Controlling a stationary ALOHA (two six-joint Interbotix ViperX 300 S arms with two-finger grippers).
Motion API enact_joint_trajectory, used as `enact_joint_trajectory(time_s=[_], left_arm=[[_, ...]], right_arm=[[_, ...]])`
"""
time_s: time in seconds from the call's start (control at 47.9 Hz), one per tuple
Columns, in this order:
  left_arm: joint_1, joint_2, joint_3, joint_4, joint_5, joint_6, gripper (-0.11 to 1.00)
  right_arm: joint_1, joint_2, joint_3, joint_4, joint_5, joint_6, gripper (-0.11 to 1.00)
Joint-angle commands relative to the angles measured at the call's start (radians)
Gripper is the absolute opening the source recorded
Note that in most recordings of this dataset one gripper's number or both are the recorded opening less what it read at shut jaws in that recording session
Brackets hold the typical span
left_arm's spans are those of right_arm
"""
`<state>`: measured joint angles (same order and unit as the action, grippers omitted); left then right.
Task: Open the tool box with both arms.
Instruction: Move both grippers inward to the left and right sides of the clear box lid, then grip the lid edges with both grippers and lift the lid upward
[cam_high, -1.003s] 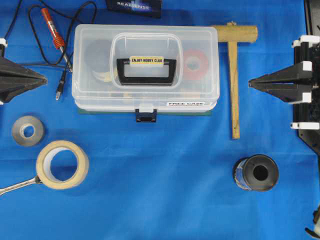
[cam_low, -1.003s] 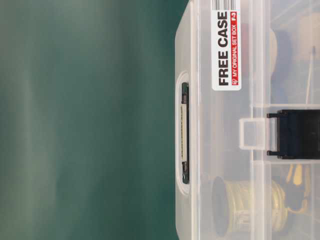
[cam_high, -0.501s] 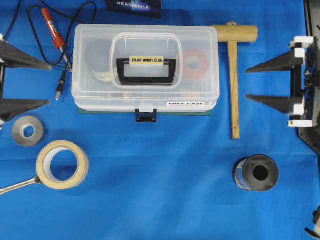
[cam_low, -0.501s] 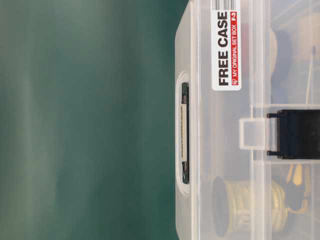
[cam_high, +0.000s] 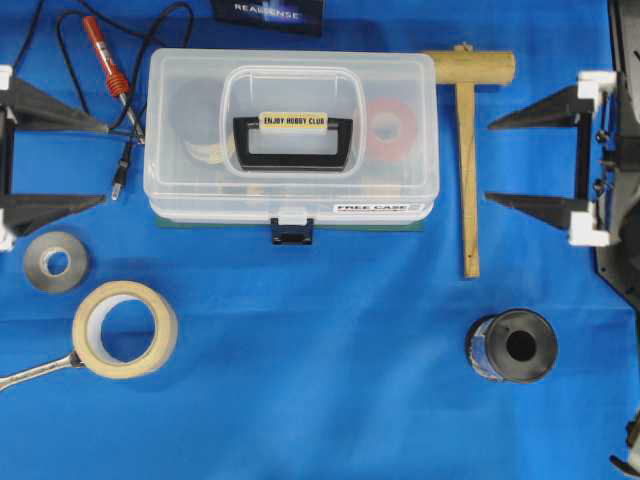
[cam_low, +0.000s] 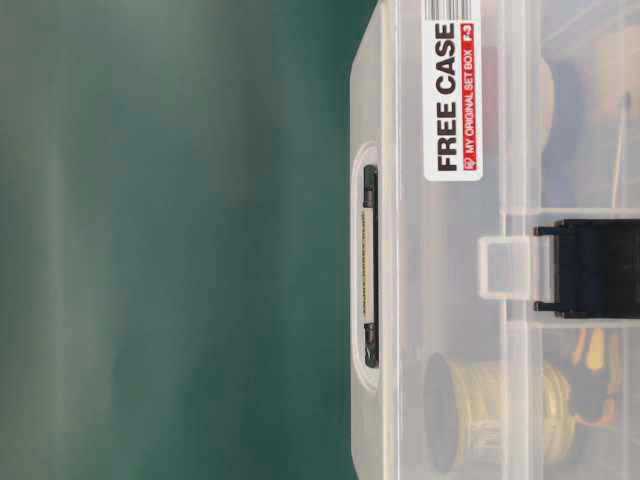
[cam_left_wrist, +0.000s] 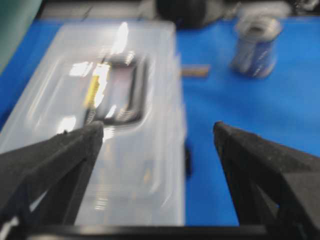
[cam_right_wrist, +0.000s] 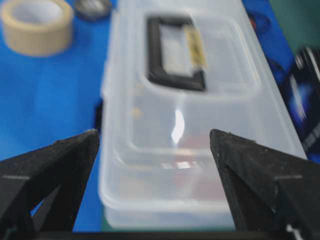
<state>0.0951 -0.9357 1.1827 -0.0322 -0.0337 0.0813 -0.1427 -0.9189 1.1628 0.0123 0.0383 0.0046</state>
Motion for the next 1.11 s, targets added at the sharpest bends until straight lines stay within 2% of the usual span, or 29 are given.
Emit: enact_joint_trajectory(time_s=[0.0, 0.188, 0.48, 0.752, 1.086], left_arm=[[0.046, 0.031, -0.014, -0.002, 0.072, 0.0, 0.93], [0.133, 0.094, -0.012, -0.002, 0.218, 0.0, 0.93], [0.158, 0.216, -0.026, -0.002, 0.236, 0.003, 0.93], [0.158, 0.262, -0.04, -0.002, 0.216, 0.002, 0.93], [0.163, 0.379, -0.084, -0.002, 0.087, 0.003, 0.93]], right_arm=[[-0.049, 0.031, -0.018, 0.003, 0.032, 0.002, 0.88], [-0.146, 0.107, -0.02, 0.008, 0.103, 0.002, 0.88], [-0.181, 0.262, -0.046, 0.009, 0.141, 0.002, 0.88], [-0.181, 0.31, -0.075, 0.009, 0.137, 0.0, 0.88], [-0.181, 0.42, -0.141, 0.006, 0.12, -0.002, 0.88]])
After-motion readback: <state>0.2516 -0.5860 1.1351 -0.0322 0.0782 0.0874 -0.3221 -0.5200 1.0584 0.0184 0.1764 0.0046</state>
